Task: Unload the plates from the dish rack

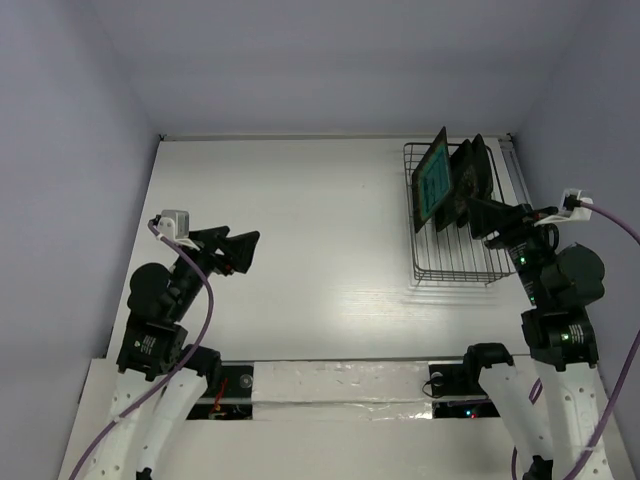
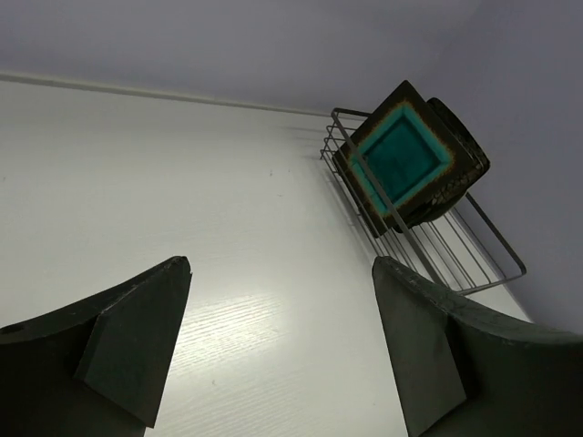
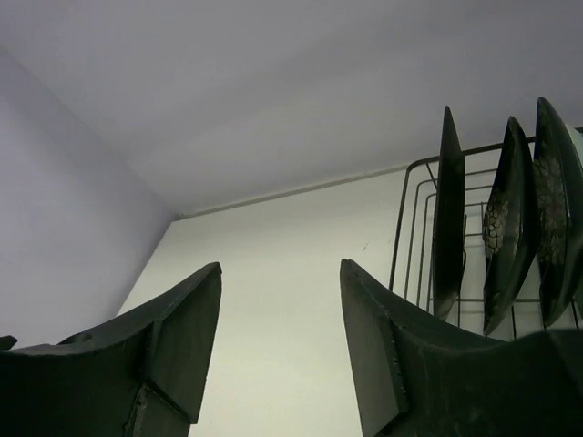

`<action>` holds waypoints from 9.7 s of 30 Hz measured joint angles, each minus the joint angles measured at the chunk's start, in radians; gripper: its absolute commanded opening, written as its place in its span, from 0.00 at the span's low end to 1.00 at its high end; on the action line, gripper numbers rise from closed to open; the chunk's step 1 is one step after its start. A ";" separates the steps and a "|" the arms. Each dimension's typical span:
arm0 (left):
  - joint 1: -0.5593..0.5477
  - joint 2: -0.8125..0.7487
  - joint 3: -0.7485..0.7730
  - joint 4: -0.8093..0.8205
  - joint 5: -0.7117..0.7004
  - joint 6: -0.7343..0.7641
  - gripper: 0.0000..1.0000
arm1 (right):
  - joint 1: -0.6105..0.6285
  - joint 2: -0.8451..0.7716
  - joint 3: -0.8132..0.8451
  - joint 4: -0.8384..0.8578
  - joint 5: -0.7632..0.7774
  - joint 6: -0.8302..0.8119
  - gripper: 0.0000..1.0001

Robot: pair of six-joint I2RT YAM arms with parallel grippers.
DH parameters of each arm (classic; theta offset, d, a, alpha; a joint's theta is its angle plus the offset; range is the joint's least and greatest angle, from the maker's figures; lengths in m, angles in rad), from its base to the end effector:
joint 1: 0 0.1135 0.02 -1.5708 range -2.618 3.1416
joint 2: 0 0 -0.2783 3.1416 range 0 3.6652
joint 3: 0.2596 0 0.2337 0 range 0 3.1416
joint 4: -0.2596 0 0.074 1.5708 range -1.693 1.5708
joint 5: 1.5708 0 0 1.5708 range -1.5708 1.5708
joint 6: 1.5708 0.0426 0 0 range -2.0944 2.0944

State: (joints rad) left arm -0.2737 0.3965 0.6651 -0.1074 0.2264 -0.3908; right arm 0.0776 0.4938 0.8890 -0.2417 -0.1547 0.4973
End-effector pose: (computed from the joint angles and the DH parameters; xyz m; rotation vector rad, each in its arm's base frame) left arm 0.0736 -0.0306 0.3573 0.1078 1.4474 -0.7063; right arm 0.0743 0.0124 0.4055 0.1725 1.4344 0.5828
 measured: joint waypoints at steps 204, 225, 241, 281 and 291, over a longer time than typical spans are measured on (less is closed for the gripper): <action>0.000 0.066 -0.005 -0.060 -0.069 0.004 0.37 | -0.005 1.109 0.606 -0.329 0.569 -0.442 0.00; 0.009 0.056 -0.005 -0.054 -0.069 0.004 0.37 | 0.260 0.880 0.386 0.148 0.095 -0.080 0.00; 0.035 0.046 -0.005 -0.054 -0.063 0.004 0.37 | 0.553 1.577 0.472 0.710 -0.083 0.391 0.00; 0.040 0.025 -0.005 -0.053 -0.050 0.004 0.39 | 0.761 1.692 0.650 0.370 0.284 0.297 1.00; 0.040 0.018 -0.005 -0.052 -0.050 0.004 0.39 | 0.760 1.625 0.626 0.193 0.333 0.120 0.40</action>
State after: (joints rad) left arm -0.2340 0.4141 0.6605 -0.1596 0.1761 -0.3866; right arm 0.8375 2.1185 1.5154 -0.0490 0.1787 0.6174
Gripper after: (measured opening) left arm 0.384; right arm 0.653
